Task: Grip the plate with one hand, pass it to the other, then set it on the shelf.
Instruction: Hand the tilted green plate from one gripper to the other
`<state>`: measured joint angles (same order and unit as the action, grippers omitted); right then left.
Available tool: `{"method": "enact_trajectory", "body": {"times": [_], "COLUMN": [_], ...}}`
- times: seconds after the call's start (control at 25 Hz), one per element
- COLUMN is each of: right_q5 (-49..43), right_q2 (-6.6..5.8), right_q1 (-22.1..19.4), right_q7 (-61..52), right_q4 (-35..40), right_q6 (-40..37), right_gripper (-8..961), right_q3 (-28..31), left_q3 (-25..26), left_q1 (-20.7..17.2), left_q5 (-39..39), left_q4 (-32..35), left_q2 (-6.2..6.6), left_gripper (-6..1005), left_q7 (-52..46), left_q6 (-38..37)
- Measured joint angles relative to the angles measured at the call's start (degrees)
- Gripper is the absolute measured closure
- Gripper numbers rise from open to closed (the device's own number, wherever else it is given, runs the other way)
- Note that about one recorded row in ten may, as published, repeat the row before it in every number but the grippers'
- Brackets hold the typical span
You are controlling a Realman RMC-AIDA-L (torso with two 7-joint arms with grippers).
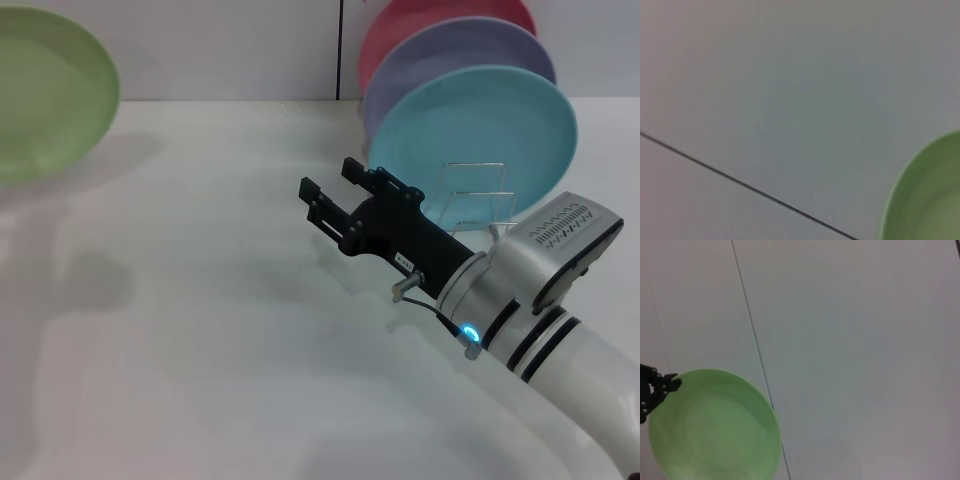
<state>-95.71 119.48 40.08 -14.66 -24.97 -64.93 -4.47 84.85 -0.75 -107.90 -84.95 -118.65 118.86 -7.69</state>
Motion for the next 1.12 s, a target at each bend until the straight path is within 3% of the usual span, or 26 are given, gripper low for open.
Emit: {"method": "enact_trajectory", "body": {"times": [0.32,0.52,0.92,1.04,1.08,1.12], "right_q5": [0.00,0.00,0.00,0.03,0.04,0.04], "right_q2": [-0.04,-0.04,-0.04,-0.04,-0.04,-0.04], "right_q1": [-0.08,-0.15,-0.16,-0.12,-0.12,-0.12], "right_q7": [-0.19,-0.24,-0.33,-0.35,-0.36,-0.36], "right_q4": [0.04,0.11,-0.15,-0.24,-0.25,-0.25], "right_q6": [0.00,0.00,-0.02,-0.02,-0.02,-0.02], "right_gripper": [310,310,310,309,309,309], "right_q3": [0.00,-0.01,0.04,0.18,0.47,0.47], "left_q3": [-6.66,-9.39,-10.85,-10.92,-10.93,-10.93], "left_q1": [1.77,2.16,2.50,2.42,2.33,2.33], "left_q5": [-15.25,-25.42,-27.29,-27.30,-27.55,-27.55], "left_q4": [6.07,10.92,15.33,16.33,17.36,17.36], "left_q2": [-0.08,-0.03,0.29,0.41,0.58,0.58], "left_gripper": [967,967,968,968,968,968], "left_q7": [-5.90,-21.38,-45.36,-59.66,-70.14,-70.14], "left_q6": [-16.62,-29.00,-36.87,-37.58,-37.50,-37.50]}}
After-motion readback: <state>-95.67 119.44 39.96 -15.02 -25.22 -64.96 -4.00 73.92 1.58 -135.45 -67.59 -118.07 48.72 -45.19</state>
